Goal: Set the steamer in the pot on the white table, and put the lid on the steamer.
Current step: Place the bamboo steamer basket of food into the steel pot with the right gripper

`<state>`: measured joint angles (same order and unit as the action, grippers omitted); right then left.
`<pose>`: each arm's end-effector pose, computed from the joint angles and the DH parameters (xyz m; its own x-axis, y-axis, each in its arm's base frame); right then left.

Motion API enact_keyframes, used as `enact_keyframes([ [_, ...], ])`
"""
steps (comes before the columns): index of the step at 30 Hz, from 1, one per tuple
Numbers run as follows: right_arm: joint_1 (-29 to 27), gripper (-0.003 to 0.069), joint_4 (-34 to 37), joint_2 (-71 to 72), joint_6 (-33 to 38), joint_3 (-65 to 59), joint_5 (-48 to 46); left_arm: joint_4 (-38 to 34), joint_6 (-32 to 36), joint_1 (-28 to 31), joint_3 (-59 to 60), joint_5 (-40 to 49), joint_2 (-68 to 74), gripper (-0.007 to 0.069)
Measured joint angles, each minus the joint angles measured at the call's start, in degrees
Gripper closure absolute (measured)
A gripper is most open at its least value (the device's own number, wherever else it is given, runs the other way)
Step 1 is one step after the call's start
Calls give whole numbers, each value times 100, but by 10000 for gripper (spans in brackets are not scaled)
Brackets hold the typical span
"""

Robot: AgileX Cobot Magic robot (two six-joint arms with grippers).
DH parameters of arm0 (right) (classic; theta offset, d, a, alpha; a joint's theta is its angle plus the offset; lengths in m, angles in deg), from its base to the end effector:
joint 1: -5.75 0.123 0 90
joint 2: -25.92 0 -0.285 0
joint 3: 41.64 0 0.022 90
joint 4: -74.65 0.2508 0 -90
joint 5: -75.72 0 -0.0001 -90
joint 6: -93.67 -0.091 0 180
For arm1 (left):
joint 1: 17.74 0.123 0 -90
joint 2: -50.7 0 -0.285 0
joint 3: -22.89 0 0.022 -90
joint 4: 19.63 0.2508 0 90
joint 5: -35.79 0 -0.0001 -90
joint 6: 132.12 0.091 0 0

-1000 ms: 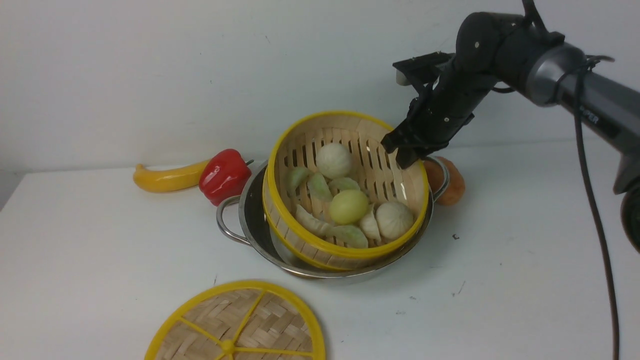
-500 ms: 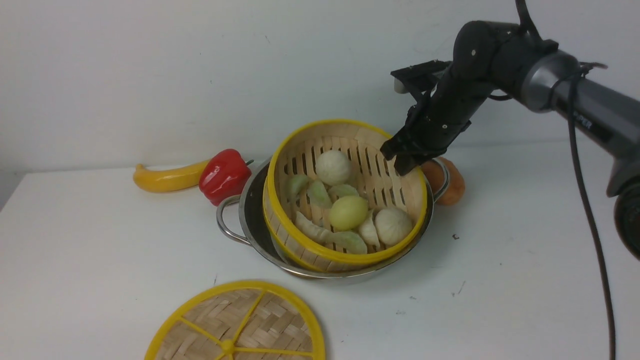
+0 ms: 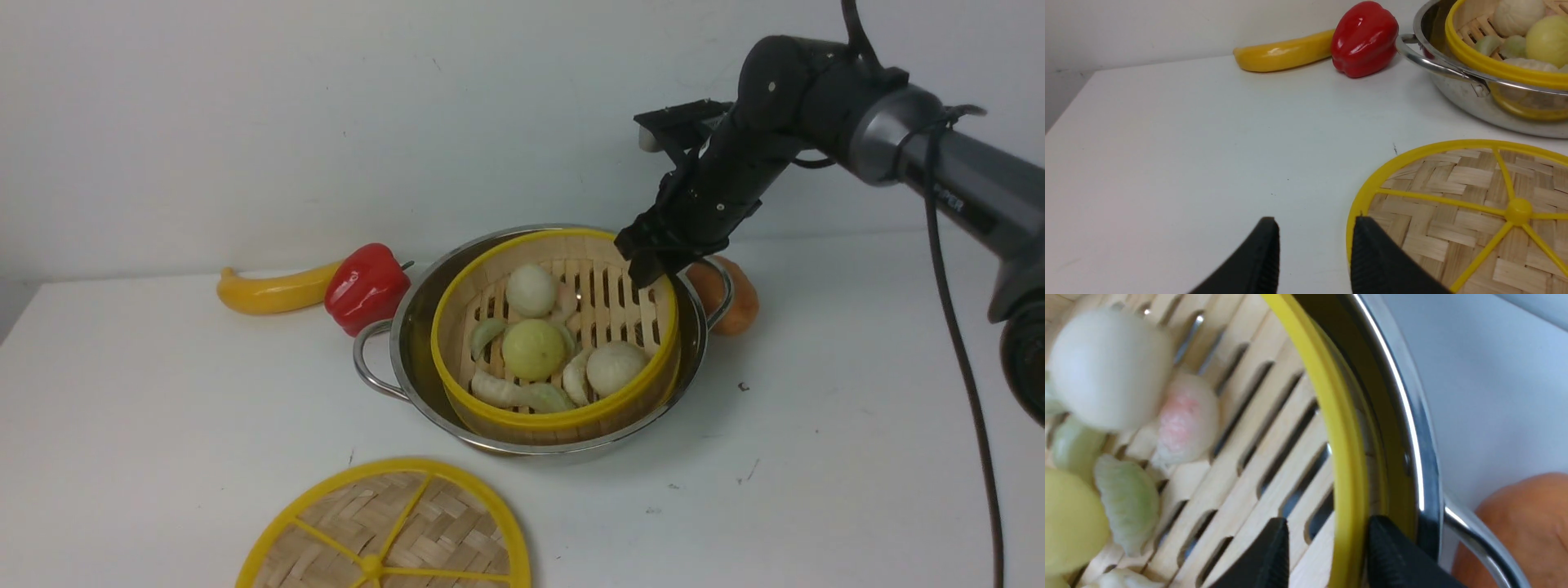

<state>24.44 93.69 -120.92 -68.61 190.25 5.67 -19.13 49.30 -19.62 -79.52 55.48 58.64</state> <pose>0.4781 0.1912 0.1959 -0.8200 -0.4692 -0.3277 -0.5520 0.7996 0.2365 0.0538 -0.0015 0.1799 -0.2612 0.0416 -0.9644 0.0386 0.9987 0.0326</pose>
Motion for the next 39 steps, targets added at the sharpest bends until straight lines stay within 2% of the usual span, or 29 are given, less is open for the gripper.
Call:
enact_keyframes([
  [4,0,343,123,0,0,2,286,0,0,0,0,0,0,384],
  [13,0,338,532,0,0,7,633,0,0,0,0,0,0,384],
  [28,-28,451,380,0,6,44,115,0,0,0,0,0,0,384],
  [35,-28,422,386,0,285,44,107,0,0,0,0,0,0,384],
  [39,-22,396,396,0,326,44,612,0,0,0,0,0,0,384],
])
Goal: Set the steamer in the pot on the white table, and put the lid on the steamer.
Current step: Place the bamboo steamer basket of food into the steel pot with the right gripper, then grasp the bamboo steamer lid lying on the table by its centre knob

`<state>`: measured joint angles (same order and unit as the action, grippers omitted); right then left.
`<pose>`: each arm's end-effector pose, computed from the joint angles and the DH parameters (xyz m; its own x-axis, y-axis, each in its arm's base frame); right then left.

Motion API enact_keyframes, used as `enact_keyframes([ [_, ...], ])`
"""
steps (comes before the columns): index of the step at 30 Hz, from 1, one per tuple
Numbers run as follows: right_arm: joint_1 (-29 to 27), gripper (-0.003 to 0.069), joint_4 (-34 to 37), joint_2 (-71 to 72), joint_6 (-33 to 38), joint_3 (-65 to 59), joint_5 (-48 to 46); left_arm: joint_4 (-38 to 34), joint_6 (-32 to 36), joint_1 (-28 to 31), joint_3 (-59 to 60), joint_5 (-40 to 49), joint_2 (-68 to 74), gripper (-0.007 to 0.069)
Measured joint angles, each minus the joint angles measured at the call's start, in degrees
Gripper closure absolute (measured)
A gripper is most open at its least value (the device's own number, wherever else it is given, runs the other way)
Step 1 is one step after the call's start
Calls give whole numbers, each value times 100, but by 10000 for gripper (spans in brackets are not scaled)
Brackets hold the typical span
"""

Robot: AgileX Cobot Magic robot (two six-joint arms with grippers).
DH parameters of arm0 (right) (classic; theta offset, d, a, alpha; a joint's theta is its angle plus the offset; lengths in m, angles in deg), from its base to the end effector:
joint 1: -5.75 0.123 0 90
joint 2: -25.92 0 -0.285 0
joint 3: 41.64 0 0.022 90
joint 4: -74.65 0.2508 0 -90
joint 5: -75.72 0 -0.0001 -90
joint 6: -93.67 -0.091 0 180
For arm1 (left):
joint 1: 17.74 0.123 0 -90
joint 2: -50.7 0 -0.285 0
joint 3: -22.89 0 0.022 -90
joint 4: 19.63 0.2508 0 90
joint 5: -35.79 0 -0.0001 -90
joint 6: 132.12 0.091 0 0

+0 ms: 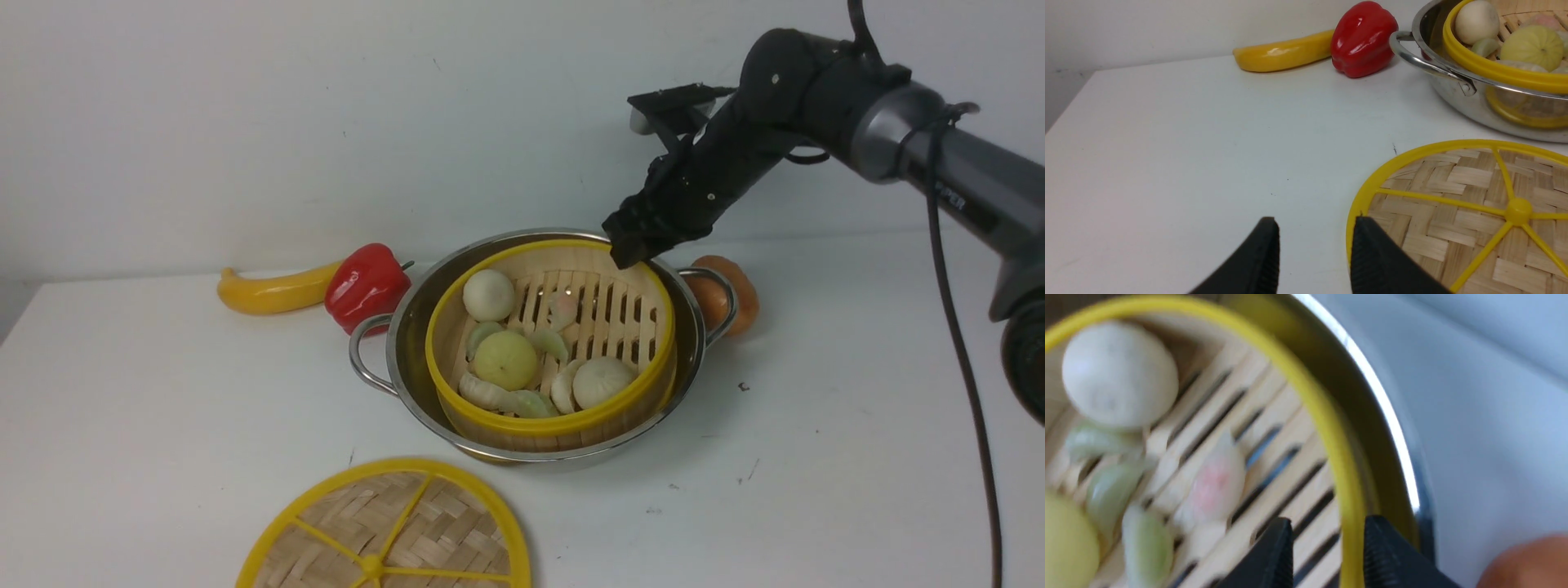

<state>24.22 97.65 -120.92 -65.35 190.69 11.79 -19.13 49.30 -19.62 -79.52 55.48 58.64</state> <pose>0.4871 0.1964 0.2029 -0.7780 -0.4383 -0.4501 -0.5795 0.7774 0.2446 0.0538 -0.0015 0.1799 -0.2612 0.0416 -0.9644 0.0386 0.9987 0.0326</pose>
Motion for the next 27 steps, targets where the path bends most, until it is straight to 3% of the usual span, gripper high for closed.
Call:
enact_keyframes([
  [7,5,389,-462,0,-98,0,1072,0,0,0,0,0,0,384],
  [14,5,400,-857,0,-685,0,1394,0,0,0,0,0,0,384],
  [18,5,485,-1379,172,-1254,0,1406,0,0,0,0,0,0,384],
  [23,5,655,-2300,857,-1782,0,1376,0,0,0,0,0,0,384],
  [27,5,664,-2754,1448,-2135,0,1257,0,0,0,0,0,0,384],
])
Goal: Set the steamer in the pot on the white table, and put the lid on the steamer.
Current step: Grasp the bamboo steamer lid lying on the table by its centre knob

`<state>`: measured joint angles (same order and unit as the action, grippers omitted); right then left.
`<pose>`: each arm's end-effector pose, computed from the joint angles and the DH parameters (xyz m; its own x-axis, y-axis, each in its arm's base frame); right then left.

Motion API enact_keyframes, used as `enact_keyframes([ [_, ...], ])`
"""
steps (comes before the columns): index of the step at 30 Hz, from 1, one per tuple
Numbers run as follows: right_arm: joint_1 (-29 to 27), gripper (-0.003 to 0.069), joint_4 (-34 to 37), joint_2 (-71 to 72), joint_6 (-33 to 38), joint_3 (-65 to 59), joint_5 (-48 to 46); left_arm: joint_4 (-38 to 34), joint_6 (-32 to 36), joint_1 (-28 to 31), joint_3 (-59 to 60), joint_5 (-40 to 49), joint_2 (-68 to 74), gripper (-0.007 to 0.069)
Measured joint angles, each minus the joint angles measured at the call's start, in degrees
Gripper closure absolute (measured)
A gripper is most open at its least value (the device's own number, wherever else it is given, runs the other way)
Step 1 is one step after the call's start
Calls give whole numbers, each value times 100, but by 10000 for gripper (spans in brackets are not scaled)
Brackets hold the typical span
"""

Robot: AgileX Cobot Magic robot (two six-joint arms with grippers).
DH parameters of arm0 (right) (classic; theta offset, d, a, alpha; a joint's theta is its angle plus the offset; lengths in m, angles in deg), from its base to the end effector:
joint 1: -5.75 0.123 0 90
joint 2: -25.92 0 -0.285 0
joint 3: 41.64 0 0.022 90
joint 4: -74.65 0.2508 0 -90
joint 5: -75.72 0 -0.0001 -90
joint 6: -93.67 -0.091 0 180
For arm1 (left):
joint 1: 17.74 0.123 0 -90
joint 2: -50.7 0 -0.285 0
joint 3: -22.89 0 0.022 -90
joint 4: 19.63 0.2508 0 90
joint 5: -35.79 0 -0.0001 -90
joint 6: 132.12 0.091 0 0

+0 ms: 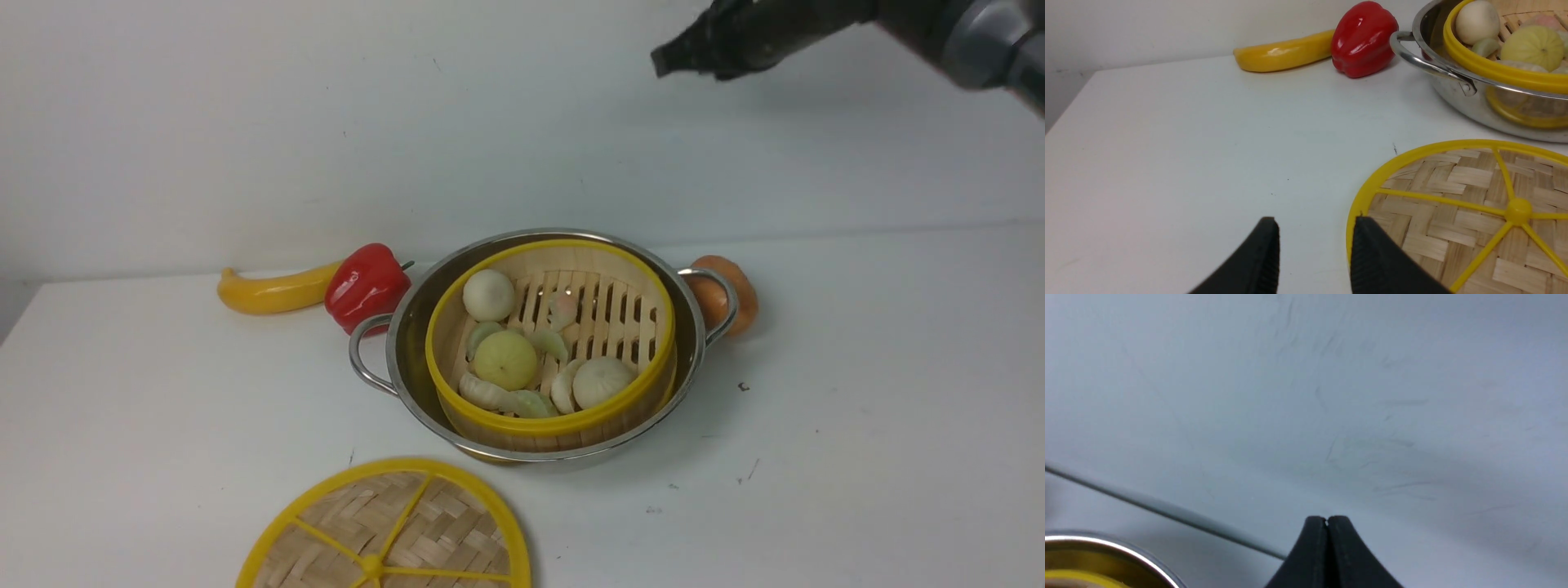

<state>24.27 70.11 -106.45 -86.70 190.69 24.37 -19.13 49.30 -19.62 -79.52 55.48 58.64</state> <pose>0.4792 0.1546 0.3386 -0.6135 -0.2509 -0.7488 -0.2997 0.9512 -0.0731 0.0538 -0.0015 0.1799 -0.2612 0.0416 -0.9644 0.0386 0.9987 0.0326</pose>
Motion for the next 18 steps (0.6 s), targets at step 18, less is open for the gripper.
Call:
enact_keyframes([
  [18,0,655,1592,1756,-828,0,-1756,0,0,0,0,0,0,384],
])
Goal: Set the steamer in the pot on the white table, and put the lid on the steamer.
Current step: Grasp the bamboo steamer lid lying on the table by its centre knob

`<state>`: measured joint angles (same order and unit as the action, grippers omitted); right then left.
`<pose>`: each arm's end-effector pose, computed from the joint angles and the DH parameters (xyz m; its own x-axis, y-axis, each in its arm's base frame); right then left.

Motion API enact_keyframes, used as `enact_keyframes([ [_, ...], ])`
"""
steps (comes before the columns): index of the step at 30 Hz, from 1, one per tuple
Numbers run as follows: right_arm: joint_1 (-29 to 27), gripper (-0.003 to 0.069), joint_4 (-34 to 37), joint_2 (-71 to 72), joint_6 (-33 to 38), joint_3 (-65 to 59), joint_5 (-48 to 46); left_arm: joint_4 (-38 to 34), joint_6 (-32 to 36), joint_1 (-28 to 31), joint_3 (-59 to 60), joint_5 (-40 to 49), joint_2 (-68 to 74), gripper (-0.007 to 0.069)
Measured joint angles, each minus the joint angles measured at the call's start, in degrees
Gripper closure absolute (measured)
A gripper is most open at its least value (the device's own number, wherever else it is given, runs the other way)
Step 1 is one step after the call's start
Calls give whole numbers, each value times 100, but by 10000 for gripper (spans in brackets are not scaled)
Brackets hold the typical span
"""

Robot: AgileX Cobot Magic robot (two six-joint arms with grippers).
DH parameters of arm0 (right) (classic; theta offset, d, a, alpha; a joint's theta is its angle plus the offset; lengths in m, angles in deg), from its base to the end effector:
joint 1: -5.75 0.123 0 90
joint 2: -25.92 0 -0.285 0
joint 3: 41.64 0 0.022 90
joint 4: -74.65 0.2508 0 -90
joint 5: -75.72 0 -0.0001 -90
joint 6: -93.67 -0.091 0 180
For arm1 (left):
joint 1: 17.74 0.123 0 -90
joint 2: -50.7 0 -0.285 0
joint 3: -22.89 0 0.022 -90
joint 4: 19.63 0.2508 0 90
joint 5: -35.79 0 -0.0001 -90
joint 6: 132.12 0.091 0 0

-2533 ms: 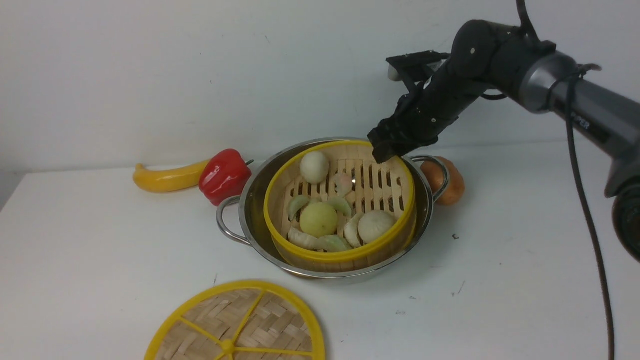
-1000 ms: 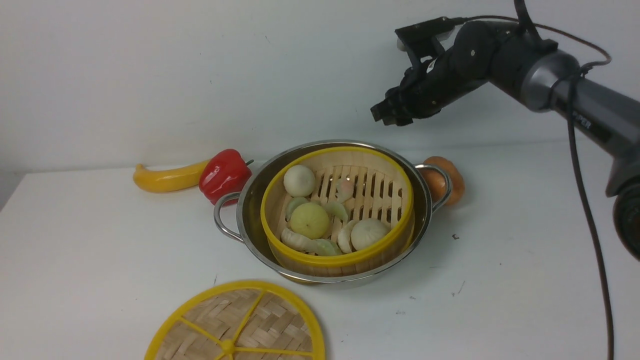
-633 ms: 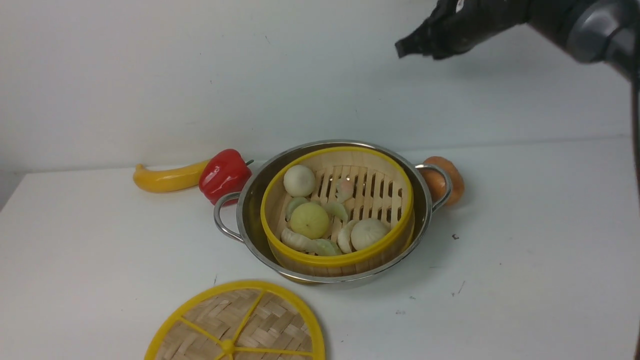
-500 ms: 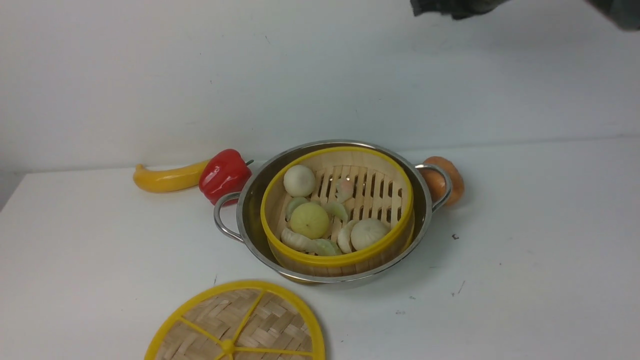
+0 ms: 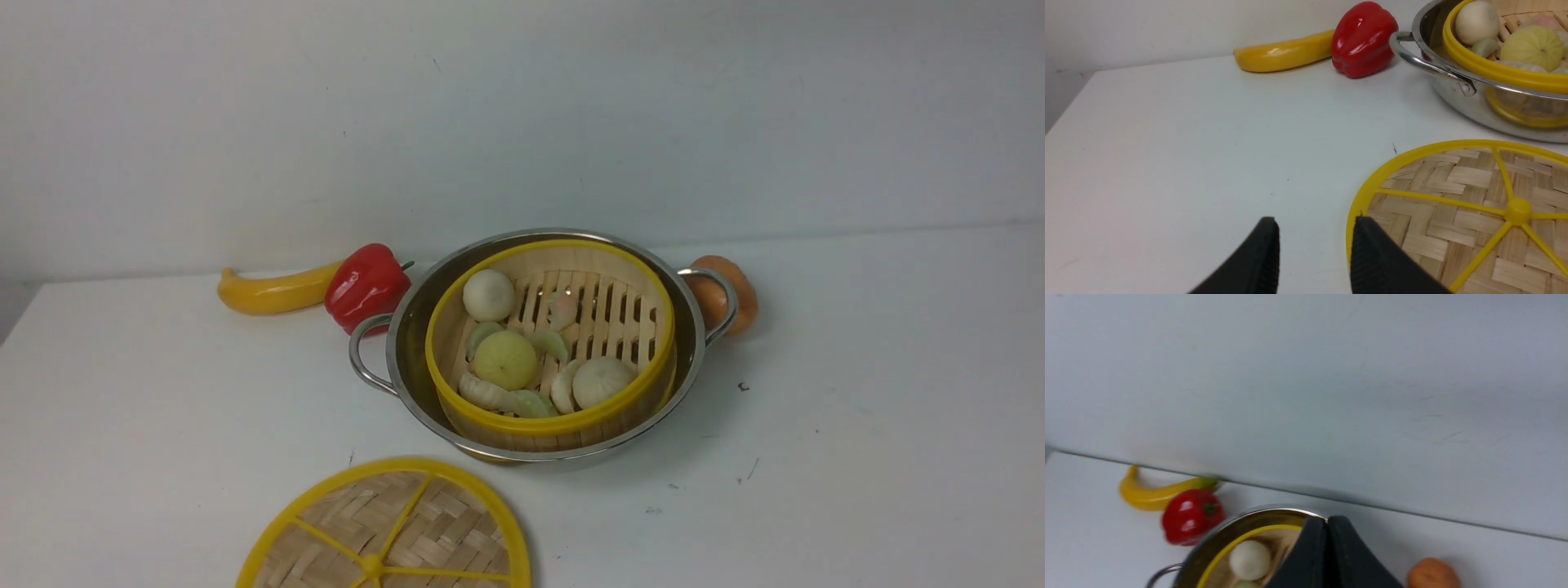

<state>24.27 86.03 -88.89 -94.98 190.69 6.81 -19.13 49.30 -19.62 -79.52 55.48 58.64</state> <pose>0.3733 0.1427 0.4583 -0.7050 -0.0066 -0.7092 -0.2952 0.9120 0.2849 0.0538 -0.0015 0.1799 -0.2612 0.0416 -0.9644 0.0386 0.9987 0.0326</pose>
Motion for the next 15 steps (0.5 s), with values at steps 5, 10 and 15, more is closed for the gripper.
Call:
enact_keyframes([
  [5,7,638,885,14,140,-5,-62,0,0,0,0,0,0,384],
  [10,6,618,914,14,1010,-5,-18,0,0,0,0,0,0,384],
  [15,6,594,558,14,1733,-5,87,0,0,0,0,0,0,384],
])
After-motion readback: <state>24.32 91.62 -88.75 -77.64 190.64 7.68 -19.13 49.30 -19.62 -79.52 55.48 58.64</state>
